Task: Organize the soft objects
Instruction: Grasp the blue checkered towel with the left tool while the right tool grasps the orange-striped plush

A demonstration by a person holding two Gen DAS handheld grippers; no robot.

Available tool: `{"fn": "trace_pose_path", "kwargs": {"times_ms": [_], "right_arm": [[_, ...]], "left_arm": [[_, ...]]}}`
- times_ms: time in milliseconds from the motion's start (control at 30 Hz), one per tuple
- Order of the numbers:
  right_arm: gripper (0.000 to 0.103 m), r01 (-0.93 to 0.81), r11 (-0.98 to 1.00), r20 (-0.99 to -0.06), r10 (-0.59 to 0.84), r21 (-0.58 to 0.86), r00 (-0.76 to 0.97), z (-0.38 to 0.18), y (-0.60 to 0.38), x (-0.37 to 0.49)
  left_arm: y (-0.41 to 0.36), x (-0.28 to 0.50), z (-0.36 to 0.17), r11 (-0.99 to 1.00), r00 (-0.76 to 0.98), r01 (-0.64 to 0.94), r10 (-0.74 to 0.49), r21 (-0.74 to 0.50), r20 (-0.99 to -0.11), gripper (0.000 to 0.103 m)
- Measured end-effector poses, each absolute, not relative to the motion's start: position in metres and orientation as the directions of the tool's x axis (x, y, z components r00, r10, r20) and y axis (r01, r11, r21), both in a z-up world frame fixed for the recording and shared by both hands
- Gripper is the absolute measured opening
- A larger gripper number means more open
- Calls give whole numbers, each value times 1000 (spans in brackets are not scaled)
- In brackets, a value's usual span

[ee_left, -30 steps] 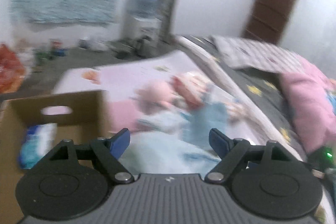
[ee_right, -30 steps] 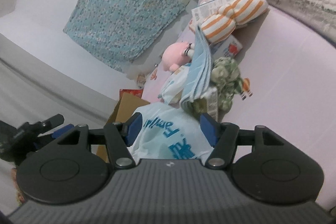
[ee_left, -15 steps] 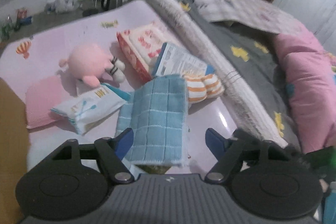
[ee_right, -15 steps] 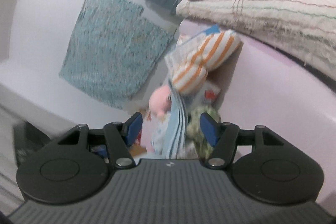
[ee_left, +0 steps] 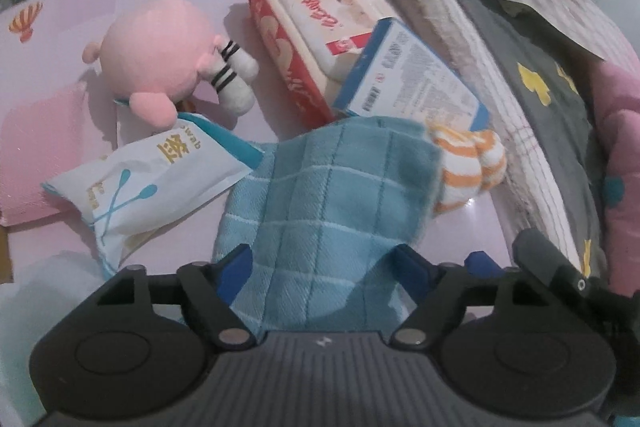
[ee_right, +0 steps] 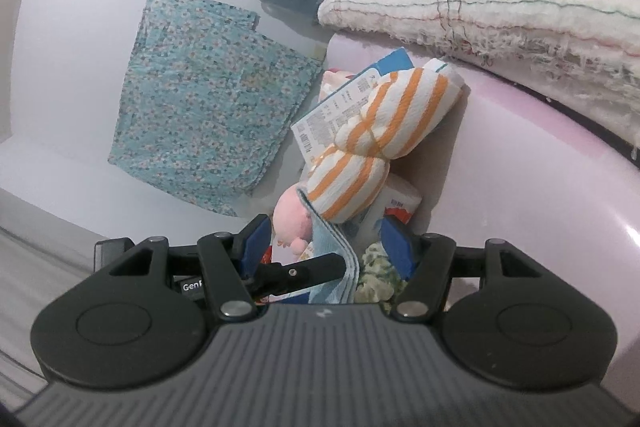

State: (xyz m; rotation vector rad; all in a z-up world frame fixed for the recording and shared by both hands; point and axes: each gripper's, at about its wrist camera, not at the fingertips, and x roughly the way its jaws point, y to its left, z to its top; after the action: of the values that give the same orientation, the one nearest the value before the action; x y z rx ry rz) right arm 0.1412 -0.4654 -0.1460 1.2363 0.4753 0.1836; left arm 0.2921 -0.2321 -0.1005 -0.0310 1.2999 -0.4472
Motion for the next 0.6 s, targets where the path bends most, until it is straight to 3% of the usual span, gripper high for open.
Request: {"fn": "trace_pose_path", "kwargs": {"times_ms": [167,333,433,567,600], "right_arm": [[62,123,312,-244,386,942,889,-150,-468,158],[62,139,277,-238,369,951,898,-155,-469,168],[66,160,238,-237,345,958,908,-160,-470,172],[67,204,184,-253,305,961,918,-170,-473,178],[67,216,179,-262,296,960,918,-172,-473,181]], "left_arm": [[-226,307,-115,906,132,224,-394,-360,-910,81],[-214,315,-128,879,95,136,-471,-457,-877,68],[-209,316,-129,856,84,112,-514,-504,-854,54],[-209,312,-121,845,101,117,-532,-521,-840,25],[-210,311,-118,852,110,127,-521,-508,-846,23]]}}
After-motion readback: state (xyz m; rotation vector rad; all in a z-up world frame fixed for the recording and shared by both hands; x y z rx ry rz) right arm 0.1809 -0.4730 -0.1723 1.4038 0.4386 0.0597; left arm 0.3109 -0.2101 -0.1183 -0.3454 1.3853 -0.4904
